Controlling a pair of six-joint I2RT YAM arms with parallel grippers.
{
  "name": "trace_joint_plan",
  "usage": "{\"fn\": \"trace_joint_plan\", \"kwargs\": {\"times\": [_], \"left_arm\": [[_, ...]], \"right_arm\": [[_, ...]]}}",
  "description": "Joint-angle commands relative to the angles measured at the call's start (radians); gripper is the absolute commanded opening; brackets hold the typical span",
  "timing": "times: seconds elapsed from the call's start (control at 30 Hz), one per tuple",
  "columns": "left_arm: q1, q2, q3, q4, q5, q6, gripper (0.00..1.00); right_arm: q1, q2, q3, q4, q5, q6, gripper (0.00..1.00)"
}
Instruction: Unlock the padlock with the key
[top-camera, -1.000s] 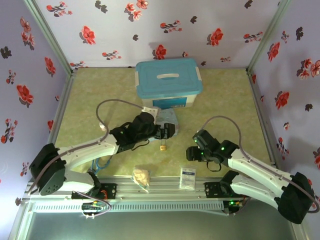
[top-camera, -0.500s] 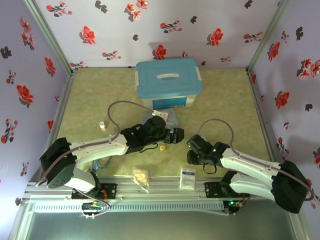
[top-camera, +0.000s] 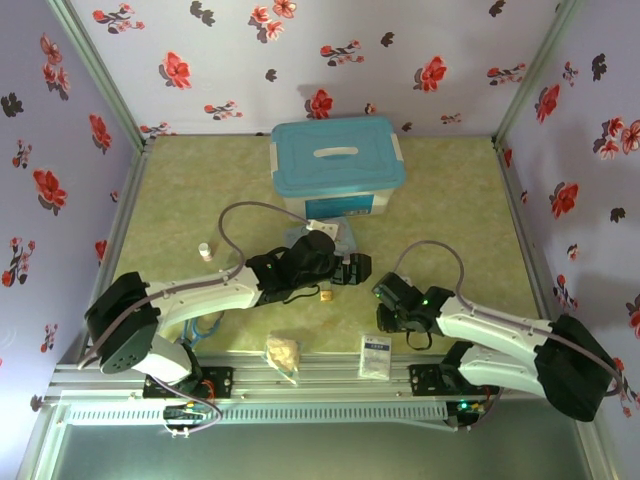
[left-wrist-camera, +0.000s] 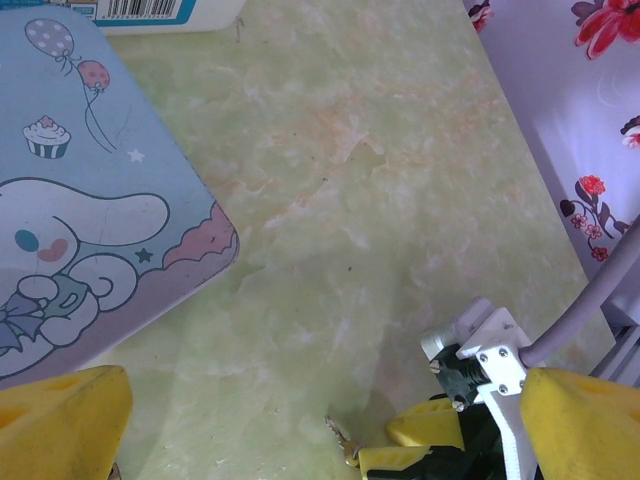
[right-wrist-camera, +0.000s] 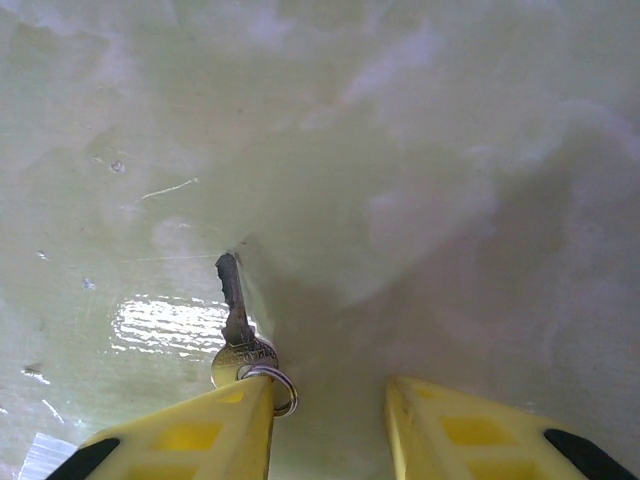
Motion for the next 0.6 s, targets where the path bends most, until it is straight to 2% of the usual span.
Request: {"fn": "trace_joint_plan", "kwargs": {"times": [0.0, 0.13, 0.23, 0.4, 0.57], "left_arm": [[-0.005, 0.006, -0.014, 0.022, -0.001, -0.019, 1.00], [-0.004, -0.004, -0.023, 0.028, -0.002, -0.020, 1.00], [-0.005, 0.001, -0.026, 0.035, -0.001, -0.023, 1.00], [-0.004, 0.005, -0.034, 0.044, -0.001, -0.028, 1.00], [-0.005, -0.005, -0.038, 0.044, -0.001, -0.028, 1.00]], "right_arm": [[0.006, 0.037, 0.019, 0.053, 0.012, -0.023, 0.35], [0.007, 0.021, 0.025, 0.056, 0.015, -0.026, 0.34], [0.007, 0.015, 0.025, 0.067, 0.005, -0.027, 0.30], [0.008, 0.048, 0.021, 0.100, -0.022, -0.012, 0.29], [0.013, -0.002, 0.034, 0.092, -0.015, 0.003, 0.30]]}}
